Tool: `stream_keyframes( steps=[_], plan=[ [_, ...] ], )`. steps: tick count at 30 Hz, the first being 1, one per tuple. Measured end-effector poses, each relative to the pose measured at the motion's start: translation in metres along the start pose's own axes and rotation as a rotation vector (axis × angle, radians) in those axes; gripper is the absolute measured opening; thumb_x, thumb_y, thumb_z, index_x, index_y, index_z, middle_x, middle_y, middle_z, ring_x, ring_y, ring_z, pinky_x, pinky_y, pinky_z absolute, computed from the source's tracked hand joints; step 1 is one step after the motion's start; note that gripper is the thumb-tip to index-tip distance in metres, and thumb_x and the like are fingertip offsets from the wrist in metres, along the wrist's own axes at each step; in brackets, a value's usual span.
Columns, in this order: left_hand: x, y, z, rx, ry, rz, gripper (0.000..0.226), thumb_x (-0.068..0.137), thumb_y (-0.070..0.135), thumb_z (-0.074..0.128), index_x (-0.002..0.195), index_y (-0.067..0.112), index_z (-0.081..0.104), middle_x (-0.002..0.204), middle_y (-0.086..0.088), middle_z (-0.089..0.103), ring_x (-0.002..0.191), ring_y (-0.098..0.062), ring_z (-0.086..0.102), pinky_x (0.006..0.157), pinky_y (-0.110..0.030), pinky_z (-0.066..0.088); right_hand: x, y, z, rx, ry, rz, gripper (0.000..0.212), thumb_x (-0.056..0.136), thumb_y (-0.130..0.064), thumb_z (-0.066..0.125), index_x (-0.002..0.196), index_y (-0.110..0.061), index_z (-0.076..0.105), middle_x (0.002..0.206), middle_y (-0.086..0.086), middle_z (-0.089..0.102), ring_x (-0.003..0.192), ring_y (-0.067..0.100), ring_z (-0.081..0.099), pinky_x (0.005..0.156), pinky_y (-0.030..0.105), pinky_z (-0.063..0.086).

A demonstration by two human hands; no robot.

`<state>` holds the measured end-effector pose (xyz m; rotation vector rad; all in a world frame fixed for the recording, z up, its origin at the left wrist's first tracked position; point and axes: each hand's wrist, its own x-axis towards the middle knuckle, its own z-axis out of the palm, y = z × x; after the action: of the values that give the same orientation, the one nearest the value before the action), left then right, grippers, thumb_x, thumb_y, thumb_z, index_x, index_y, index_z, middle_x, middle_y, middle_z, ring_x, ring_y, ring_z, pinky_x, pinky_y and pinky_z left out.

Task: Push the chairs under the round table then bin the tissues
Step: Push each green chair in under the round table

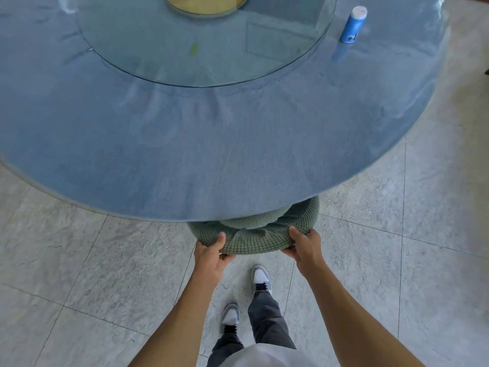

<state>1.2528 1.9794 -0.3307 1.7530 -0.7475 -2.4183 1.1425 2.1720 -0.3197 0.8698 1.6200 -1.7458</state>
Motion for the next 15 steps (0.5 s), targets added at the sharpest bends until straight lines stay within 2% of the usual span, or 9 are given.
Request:
stream_keyframes(
  steps=[6, 15],
  plan=[
    [0.009, 0.005, 0.023, -0.020, -0.051, 0.040, 0.056, 0.086, -0.003, 0.068, 0.136, 0.013, 0.048, 0.135, -0.015, 0.059, 0.120, -0.037, 0.059, 0.091, -0.060, 0.053, 0.026, -0.024, 0.002, 0.045, -0.044, 0.033, 0.030, 0.093, -0.002, 0.049, 0.123, 0.000, 0.046, 0.119, 0.021, 0.059, 0.106, 0.039, 0.064, 0.081, 0.053, 0.059],
    [0.016, 0.005, 0.044, -0.016, -0.045, 0.082, 0.067, 0.085, -0.015, 0.063, 0.141, 0.015, 0.041, 0.136, -0.015, 0.054, 0.124, -0.035, 0.055, 0.098, -0.059, 0.048, 0.046, -0.047, 0.004, 0.001, -0.058, 0.046, 0.035, 0.087, 0.001, 0.043, 0.121, 0.005, 0.049, 0.119, 0.025, 0.058, 0.108, 0.042, 0.062, 0.081, 0.058, 0.058]
  ],
)
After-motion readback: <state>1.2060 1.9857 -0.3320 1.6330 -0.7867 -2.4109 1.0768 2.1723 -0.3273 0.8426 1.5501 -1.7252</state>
